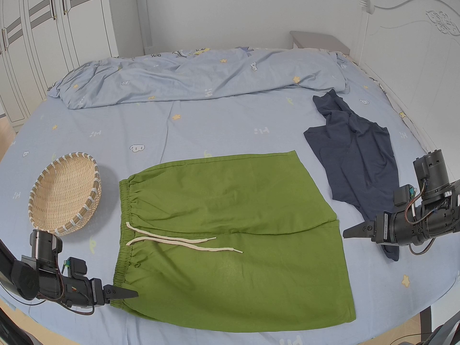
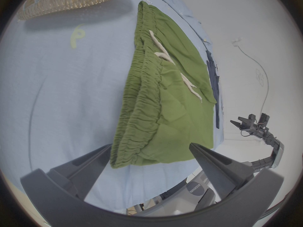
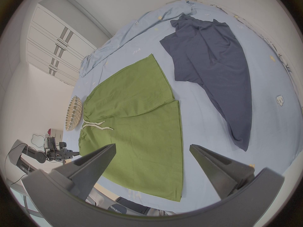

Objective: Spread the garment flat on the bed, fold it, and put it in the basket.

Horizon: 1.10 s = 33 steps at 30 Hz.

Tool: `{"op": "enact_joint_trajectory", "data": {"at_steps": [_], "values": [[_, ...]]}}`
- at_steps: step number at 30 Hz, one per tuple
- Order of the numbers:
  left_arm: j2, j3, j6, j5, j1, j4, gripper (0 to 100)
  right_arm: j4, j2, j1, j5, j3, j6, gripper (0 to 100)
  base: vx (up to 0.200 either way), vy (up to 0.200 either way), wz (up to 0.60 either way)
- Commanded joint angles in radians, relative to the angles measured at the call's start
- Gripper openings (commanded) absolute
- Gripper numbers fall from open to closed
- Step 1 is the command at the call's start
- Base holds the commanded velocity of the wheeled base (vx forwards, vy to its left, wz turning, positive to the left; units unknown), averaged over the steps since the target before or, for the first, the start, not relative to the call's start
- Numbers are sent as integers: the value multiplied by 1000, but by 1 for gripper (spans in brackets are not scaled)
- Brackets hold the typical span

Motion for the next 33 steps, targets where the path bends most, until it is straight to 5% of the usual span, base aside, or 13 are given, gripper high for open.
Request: {"op": "enact_joint_trajectory", "data": {"at_steps": [1, 28, 29, 33], "values": [[29, 0, -9, -29, 1, -7, 100, 0, 3, 0, 0, 1, 1, 100, 0, 0, 0], [82, -10, -17, -141, 75, -12, 100, 0, 5, 0, 0, 4, 1, 100, 0, 0, 0], [82, -10, -17, -140, 73, -12, 0, 0, 5, 0, 0, 4, 1, 100, 0, 0, 0], [82, -8, -17, -140, 75, -12, 0, 0, 5, 0, 0, 4, 1, 100, 0, 0, 0]]}}
